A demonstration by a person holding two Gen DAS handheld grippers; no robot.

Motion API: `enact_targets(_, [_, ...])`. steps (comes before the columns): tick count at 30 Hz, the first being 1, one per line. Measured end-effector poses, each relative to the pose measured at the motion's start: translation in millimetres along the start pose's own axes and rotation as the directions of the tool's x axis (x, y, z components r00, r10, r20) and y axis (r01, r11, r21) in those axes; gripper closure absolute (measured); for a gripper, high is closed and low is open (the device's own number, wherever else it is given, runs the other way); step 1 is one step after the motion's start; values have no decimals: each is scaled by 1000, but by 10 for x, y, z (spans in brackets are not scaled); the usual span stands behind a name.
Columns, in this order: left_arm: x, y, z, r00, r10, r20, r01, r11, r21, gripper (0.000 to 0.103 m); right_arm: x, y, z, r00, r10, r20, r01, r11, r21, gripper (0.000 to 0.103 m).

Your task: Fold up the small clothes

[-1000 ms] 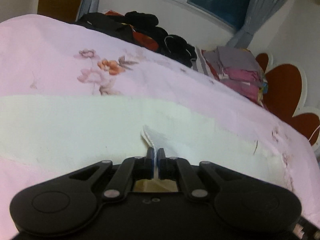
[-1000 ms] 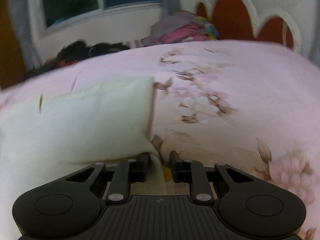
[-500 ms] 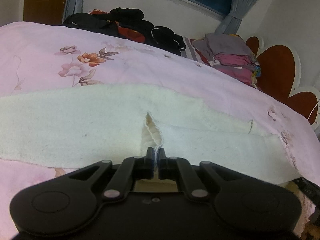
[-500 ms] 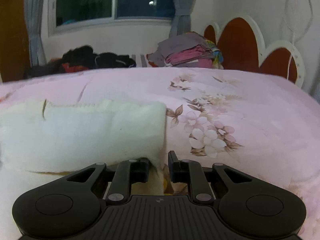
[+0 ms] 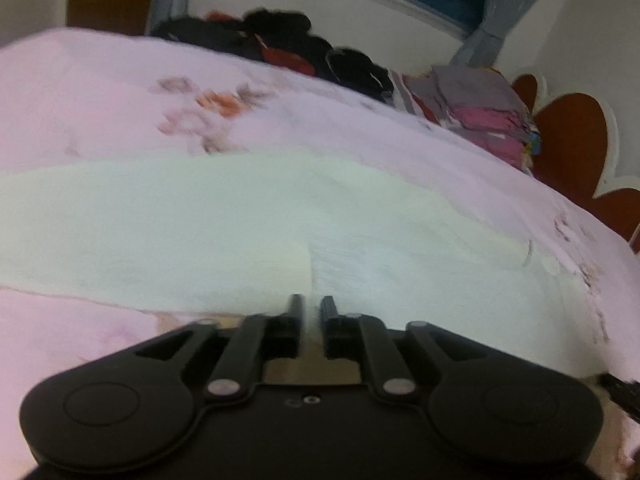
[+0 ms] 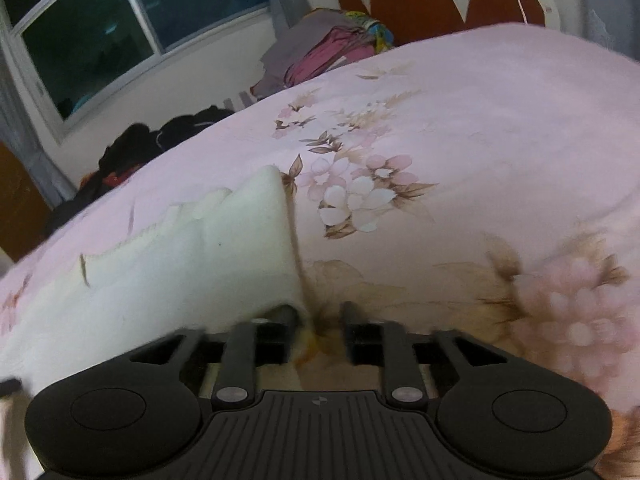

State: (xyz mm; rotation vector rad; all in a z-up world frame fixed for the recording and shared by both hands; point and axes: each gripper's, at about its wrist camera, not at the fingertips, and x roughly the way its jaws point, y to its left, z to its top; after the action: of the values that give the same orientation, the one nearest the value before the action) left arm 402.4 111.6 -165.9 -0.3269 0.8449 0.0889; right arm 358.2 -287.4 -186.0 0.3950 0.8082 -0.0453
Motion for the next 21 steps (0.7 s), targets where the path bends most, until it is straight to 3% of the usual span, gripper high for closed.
enact_targets(6, [-178,-30,26,999,-4,52,2,999,45,86,-331,-17,99,994,-14,104,22,997,-71,64])
enact_targets(15, [114,-485,-42,998,-52,18,49,990,131,84,240,642,277,994,82,77,-63,973,-223,65])
enact_targets(21, [292,-471,-109,999,-33,2,32,985,171,84,686,667,242,998,48,26,-39,960,-277,65])
